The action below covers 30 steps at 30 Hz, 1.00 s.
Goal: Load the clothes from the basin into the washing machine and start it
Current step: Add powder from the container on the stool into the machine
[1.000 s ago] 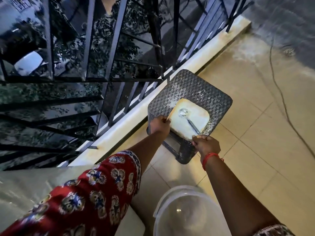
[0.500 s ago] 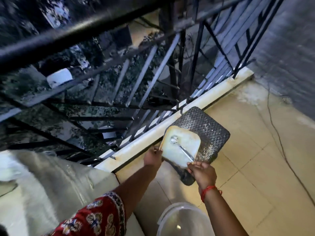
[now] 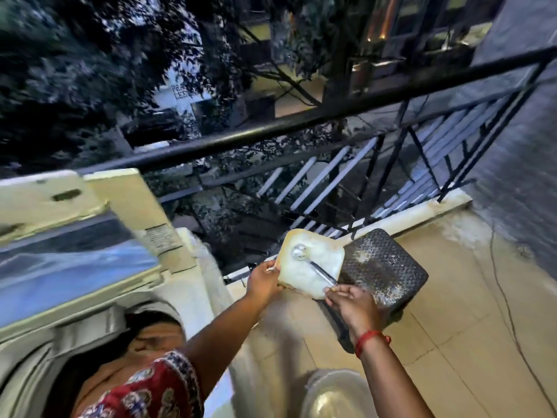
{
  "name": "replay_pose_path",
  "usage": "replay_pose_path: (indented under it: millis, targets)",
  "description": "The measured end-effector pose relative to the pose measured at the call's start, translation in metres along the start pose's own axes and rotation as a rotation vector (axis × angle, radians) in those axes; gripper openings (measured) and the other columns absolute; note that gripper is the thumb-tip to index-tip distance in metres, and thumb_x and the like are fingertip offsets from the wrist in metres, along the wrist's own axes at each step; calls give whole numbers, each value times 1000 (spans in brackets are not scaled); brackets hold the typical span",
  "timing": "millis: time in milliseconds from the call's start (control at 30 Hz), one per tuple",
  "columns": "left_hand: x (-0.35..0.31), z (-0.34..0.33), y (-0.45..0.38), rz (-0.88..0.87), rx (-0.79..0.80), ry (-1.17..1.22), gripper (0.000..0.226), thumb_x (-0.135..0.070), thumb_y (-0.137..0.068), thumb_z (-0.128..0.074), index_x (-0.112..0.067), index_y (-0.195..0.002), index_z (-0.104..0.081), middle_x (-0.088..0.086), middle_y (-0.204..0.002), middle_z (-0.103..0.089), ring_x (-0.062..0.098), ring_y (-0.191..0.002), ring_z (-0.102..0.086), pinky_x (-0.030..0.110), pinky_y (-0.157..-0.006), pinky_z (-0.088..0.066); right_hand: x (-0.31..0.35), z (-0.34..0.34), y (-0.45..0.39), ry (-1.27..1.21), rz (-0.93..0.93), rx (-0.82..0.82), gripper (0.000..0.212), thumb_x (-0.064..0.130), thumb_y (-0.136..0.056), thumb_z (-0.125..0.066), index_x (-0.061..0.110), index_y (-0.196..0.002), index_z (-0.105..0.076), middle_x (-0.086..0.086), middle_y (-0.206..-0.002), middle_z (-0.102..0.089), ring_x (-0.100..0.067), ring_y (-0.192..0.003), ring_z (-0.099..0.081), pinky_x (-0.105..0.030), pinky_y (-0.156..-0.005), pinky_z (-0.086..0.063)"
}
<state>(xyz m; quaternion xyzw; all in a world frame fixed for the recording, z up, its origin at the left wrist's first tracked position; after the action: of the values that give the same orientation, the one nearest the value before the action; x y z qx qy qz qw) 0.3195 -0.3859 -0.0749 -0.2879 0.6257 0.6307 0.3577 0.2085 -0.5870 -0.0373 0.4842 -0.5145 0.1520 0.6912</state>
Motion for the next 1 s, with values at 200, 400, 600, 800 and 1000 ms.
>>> replay_pose_path:
  millis: [200, 400, 600, 800, 1000]
  targets:
    - [-8, 112, 78, 7, -40, 156, 21, -4, -96, -51, 3, -112, -63, 19, -94, -66, 30, -78, -63, 37, -68, -59, -13, -79, 76, 71, -1, 128, 13, -3, -75, -76, -4, -79, -64, -11, -58, -65, -9, -46, -59, -17, -48, -49]
    - [14, 216, 118, -12, -123, 321, 16, -1, -98, -47, -1, -102, -63, 11, -80, -67, 19, -65, -65, 26, -54, -58, -32, -153, 139, 310, 92, 285, 19, 10, -73, -81, -3, -75, -68, -9, -59, -67, -10, -47, -57, -19, -49, -45]
    - [52, 301, 160, -12, -254, 322, 16, -5, -97, -51, -2, -98, -67, 10, -75, -70, 18, -63, -66, 29, -61, -57, -33, -210, 184, 731, 442, 280, 43, 37, -66, -86, 14, -89, -57, -5, -84, -64, -25, -72, -62, -26, -59, -45]
    - [89, 354, 196, -5, -341, 369, 19, -5, -97, -51, -5, -93, -69, 12, -74, -73, 21, -66, -65, 31, -64, -56, -49, -288, 237, 1259, 1027, 531, 45, 56, -78, -62, 29, -112, -52, 4, -105, -52, -21, -101, -48, -35, -81, -46]
    - [115, 387, 218, 7, -382, 407, 21, -5, -95, -53, -12, -87, -71, 6, -69, -73, 23, -67, -66, 34, -63, -56, -79, -334, 266, 1493, 1132, 660, 23, 38, -90, -54, 31, -112, -52, 4, -102, -62, -24, -103, -56, -37, -79, -44]
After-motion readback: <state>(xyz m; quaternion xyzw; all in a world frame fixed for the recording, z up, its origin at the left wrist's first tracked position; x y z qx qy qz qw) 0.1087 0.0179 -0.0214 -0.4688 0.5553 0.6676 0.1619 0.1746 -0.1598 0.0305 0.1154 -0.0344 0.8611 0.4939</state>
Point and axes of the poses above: each hand's wrist, its own y-axis away from the middle knuckle, its own z-axis out of the back of the hand, x = y × z, the point moved 7 cm from there along -y, towards the middle knuckle
